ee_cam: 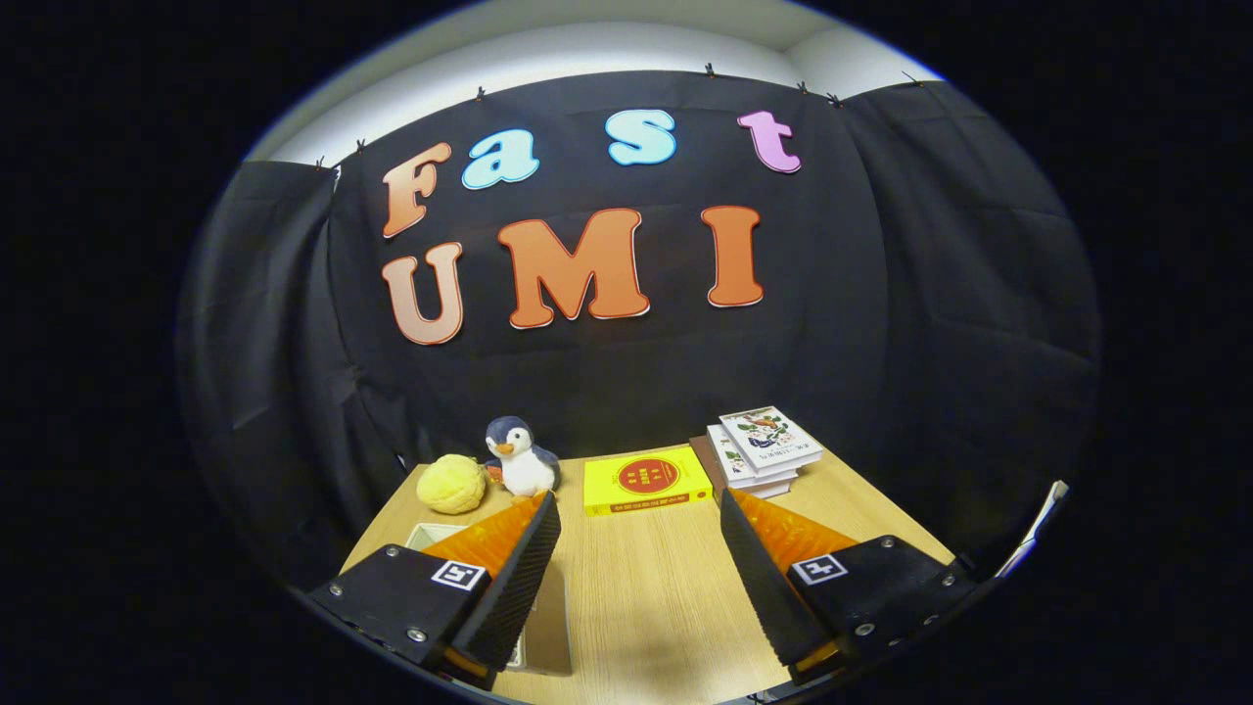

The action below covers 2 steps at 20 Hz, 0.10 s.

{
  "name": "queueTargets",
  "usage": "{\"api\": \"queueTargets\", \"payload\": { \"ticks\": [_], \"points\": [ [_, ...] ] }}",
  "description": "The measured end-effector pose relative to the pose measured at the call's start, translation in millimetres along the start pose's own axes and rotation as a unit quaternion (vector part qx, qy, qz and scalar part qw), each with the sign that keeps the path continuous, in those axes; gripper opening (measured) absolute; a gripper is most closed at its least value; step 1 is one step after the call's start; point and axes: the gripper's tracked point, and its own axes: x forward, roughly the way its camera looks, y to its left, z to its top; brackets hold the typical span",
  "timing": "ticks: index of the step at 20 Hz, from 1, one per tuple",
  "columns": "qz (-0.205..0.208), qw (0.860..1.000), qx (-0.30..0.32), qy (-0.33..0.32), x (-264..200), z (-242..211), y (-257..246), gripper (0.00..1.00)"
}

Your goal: Open the storage box then place both shoes into the box .Put the left shoe in first, then the right shoe, with the right side of both shoes facing outward in a uniform manner.

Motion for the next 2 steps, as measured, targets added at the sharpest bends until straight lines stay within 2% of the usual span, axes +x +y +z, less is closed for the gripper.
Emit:
{"api": "queueTargets", "payload": {
  "ticks": [2],
  "points": [
    [0.000, 1.000, 0.007, -0.001, -1.2, -0.5, -6.8, 0.98]
  ]
}}
